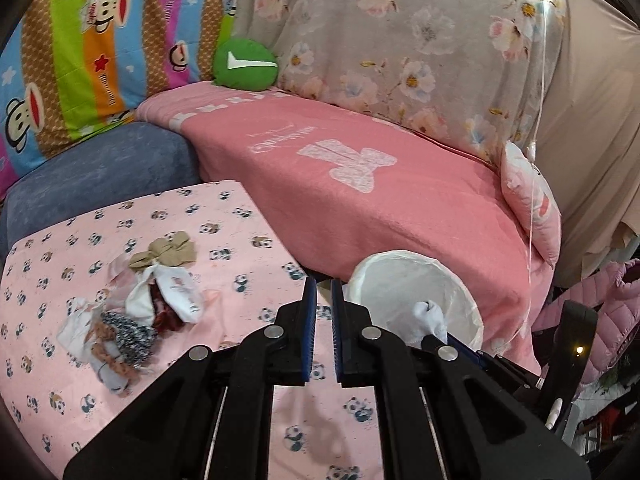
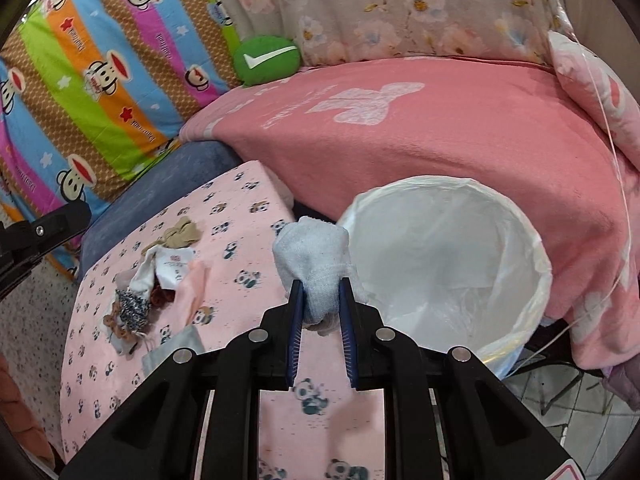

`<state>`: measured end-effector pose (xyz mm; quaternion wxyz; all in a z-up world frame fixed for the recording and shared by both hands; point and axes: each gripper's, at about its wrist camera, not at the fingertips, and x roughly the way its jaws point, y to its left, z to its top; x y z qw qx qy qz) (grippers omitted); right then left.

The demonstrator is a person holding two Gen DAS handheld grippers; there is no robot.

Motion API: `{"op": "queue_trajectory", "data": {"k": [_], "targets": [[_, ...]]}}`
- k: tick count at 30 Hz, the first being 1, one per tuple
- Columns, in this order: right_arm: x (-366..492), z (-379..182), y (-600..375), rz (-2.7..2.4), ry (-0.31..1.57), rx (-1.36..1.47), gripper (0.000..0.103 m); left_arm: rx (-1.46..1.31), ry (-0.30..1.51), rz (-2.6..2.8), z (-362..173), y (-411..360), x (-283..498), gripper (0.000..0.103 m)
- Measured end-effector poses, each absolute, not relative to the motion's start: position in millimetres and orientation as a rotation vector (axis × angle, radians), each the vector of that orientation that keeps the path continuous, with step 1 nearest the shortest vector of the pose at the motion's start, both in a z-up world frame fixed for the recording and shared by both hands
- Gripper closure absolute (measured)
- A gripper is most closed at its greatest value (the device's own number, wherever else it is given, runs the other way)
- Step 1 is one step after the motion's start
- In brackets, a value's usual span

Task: Collect trash
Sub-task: 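Carry the grey sock toward the basket with the right gripper while the left gripper grasps the grey pouch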

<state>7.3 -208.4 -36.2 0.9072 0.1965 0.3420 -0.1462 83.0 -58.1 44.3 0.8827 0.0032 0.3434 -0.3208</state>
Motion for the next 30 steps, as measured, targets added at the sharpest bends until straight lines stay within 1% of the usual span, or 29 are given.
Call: {"op": "queue_trajectory", "data": {"k": [3,7,8,9,10,11,12,13,16,19,27,29,30], "targets": [[-9,-39,-232,-0.336,0.695,0.454,0.085,0.042,0.710,-0.689,44,-76,77,0.095],[-23,-44,-245,-0.359,0.699,0.462,0.085,-0.004,0.752,-0.655,31,-59,77,0.094],[-25,-45,-246,-0.357,0.702,0.466,0.085,-0.002,0.778,-0.642,20,-51,78,0.093],[-27,-47,-245,-0.352,0.707,0.472,0.084,0.005,0.793,-0.626,14,-47,77,0.089],[-27,-49,-243,-0.347,0.713,0.475,0.084,0.013,0.811,-0.602,4,-39,77,0.078],[-27,-51,-240,-0.343,0.718,0.475,0.084,0.023,0.831,-0.570,-9,-27,77,0.069],[-29,-52,-238,-0.335,0.720,0.473,0.084,0.034,0.845,-0.535,-20,-18,77,0.051],[-30,-52,-236,-0.326,0.721,0.472,0.084,0.043,0.853,-0.505,-27,-11,76,0.037],[-29,-54,-223,-0.294,0.723,0.468,0.084,0.065,0.909,-0.446,-54,11,77,0.026],[-25,-56,-208,-0.264,0.731,0.466,0.084,0.036,0.973,-0.402,-76,24,83,0.023],[-15,-59,-186,-0.229,0.763,0.436,0.084,0.030,1.057,-0.351,-118,26,102,0.024],[-13,-61,-186,-0.230,0.768,0.437,0.084,0.062,1.030,-0.349,-117,21,98,0.035],[-13,-61,-186,-0.230,0.770,0.437,0.084,0.077,1.023,-0.351,-116,18,97,0.043]]}}
